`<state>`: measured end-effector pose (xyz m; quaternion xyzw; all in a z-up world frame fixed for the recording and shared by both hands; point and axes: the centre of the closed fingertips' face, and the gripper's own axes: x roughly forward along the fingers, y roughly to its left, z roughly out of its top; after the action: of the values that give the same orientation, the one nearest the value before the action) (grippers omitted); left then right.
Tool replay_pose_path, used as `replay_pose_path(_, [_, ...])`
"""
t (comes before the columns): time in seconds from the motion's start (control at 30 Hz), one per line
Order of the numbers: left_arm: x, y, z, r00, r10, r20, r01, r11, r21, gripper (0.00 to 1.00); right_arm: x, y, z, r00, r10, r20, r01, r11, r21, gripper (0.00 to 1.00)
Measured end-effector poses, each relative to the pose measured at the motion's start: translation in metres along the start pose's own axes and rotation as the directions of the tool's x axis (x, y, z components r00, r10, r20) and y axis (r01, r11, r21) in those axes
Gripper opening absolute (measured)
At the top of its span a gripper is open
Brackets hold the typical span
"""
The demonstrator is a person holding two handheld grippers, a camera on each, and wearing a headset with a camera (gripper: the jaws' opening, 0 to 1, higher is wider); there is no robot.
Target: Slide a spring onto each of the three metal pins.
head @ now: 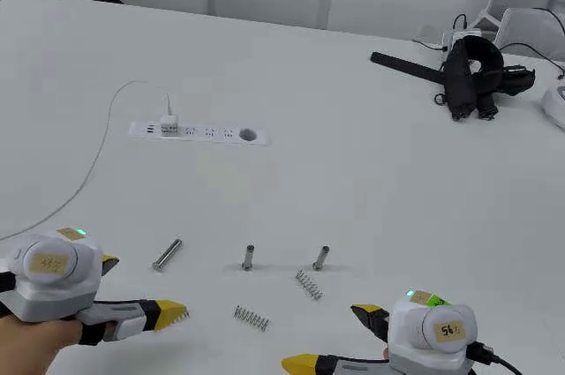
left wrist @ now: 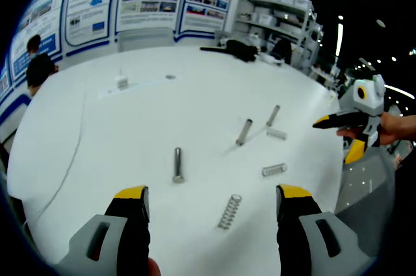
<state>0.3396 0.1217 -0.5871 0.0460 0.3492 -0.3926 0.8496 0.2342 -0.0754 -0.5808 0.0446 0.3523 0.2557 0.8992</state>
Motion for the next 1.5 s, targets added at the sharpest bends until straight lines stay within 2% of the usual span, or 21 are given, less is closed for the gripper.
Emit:
replay_pose_path(0.4, [0.025, 0.009, 0.015, 1.0, -0.007, 0.001, 0.007, 1.0, -0.011, 0.78, -0.001, -0.003, -0.001, 1.0, -0.004, 0.006, 0.004, 1.0, 0.014, 0.9])
replay_pose_path(0.63, [0.039, 0.014, 0.017, 0.9999, -0.008, -0.012, 0.008, 1.0, -0.008, 0.78, 0.002, -0.001, -0.004, 1.0, 0.004, 0.002, -0.004, 1.0, 0.018, 0.9])
replay_pose_path(0.73, [0.046, 0.016, 0.015, 0.9996, -0.008, -0.028, 0.009, 1.0, 0.017, 0.77, 0.003, 0.0, -0.005, 1.0, 0.008, 0.001, -0.008, 1.0, 0.02, 0.9])
replay_pose_path(1.03, [0.061, 0.028, 0.011, 0.9993, 0.0, -0.038, -0.001, 1.0, -0.025, 0.73, 0.004, 0.0, -0.008, 0.9999, 0.01, -0.004, -0.01, 0.999, 0.031, 0.9])
replay_pose_path(1.5, [0.08, 0.029, 0.008, 0.9987, 0.007, -0.051, -0.008, 0.999, -0.031, 0.64, 0.007, 0.002, -0.014, 0.9996, 0.019, -0.019, -0.018, 0.999, 0.039, 0.9])
